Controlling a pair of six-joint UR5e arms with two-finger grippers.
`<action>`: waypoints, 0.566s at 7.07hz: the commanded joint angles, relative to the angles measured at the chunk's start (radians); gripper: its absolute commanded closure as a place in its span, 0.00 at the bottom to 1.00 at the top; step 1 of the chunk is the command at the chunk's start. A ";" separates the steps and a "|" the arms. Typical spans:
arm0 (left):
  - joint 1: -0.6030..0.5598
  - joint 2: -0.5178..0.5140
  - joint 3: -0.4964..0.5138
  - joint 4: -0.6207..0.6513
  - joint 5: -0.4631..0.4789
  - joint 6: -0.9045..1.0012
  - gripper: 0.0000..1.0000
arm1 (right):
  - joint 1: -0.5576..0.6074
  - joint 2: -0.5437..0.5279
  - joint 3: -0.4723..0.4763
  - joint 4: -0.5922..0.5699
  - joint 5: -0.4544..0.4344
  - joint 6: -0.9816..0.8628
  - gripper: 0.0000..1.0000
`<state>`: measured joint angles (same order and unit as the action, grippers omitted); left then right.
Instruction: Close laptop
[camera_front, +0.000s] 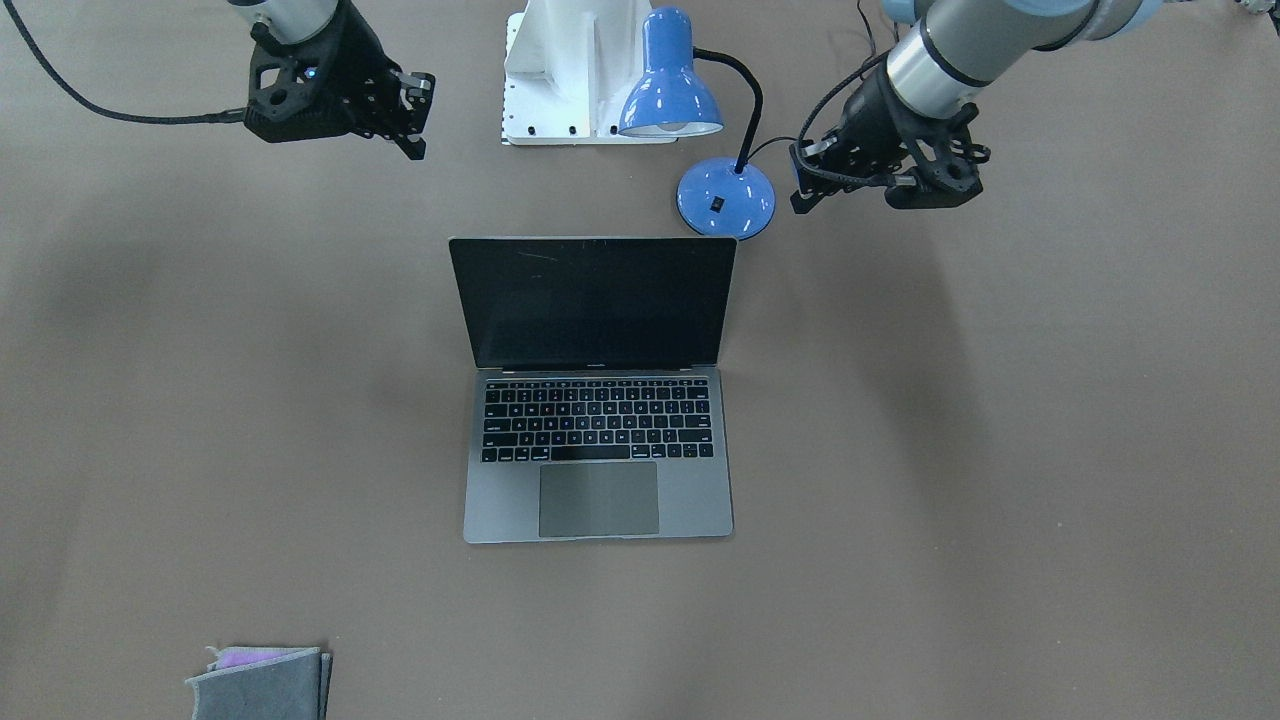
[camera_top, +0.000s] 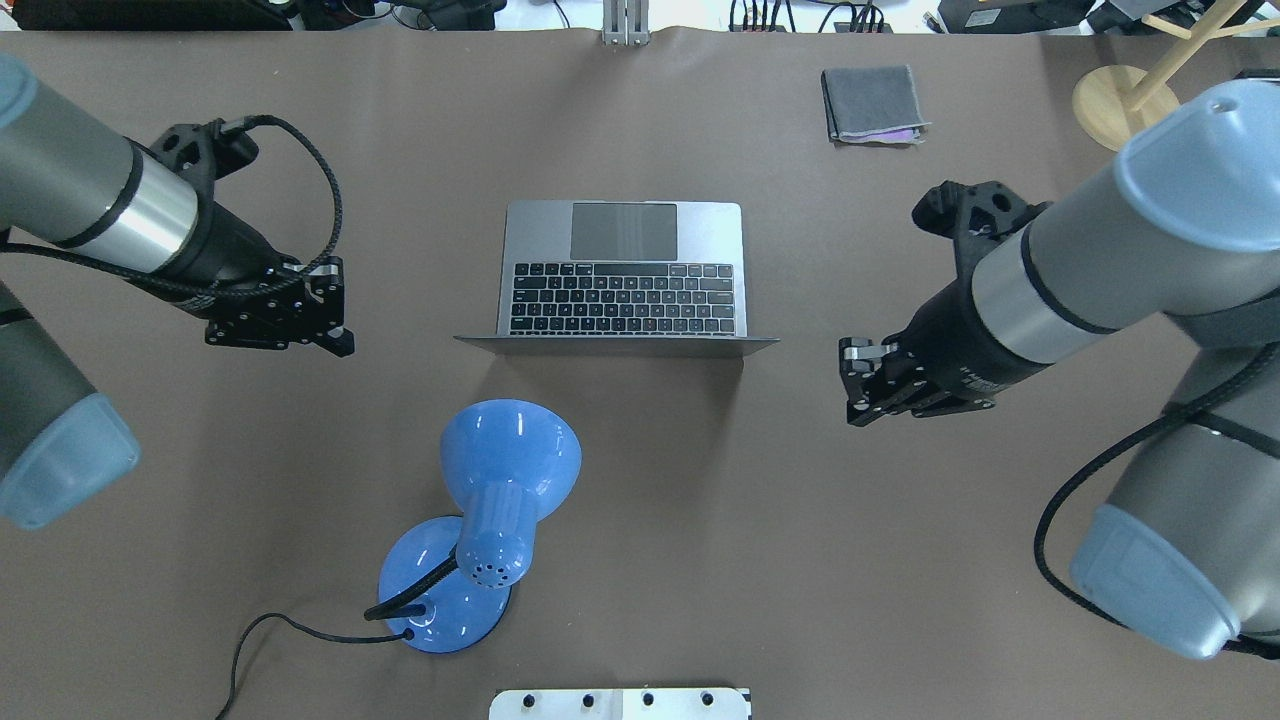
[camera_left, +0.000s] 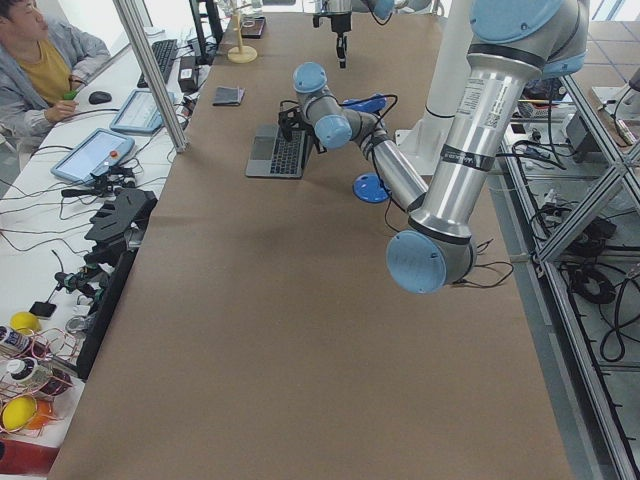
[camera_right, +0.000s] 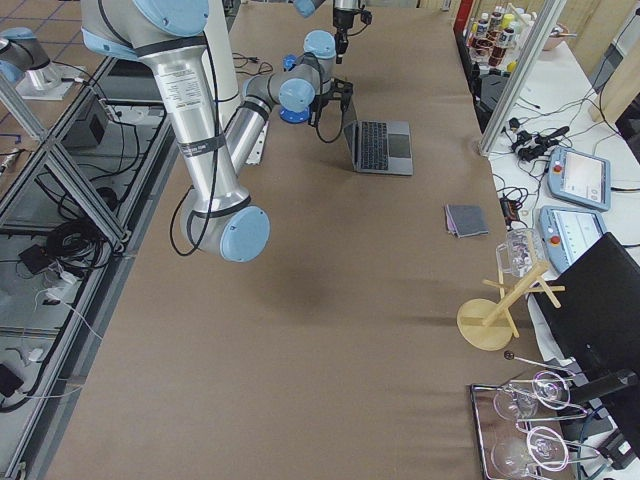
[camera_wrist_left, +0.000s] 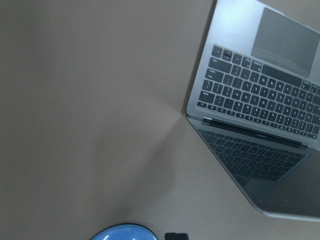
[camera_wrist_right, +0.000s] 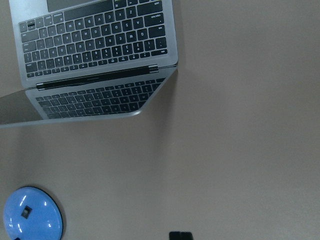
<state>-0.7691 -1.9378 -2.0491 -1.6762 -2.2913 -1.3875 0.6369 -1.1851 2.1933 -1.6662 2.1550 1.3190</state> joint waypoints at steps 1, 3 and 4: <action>0.081 -0.074 0.004 0.085 0.026 -0.041 1.00 | -0.016 0.067 -0.070 0.005 -0.038 0.002 1.00; 0.096 -0.121 0.042 0.095 0.087 -0.041 1.00 | -0.013 0.113 -0.119 0.006 -0.087 -0.010 1.00; 0.096 -0.127 0.053 0.095 0.087 -0.041 1.00 | -0.008 0.143 -0.157 0.025 -0.115 -0.012 1.00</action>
<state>-0.6772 -2.0488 -2.0132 -1.5846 -2.2119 -1.4274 0.6248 -1.0744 2.0737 -1.6551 2.0709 1.3100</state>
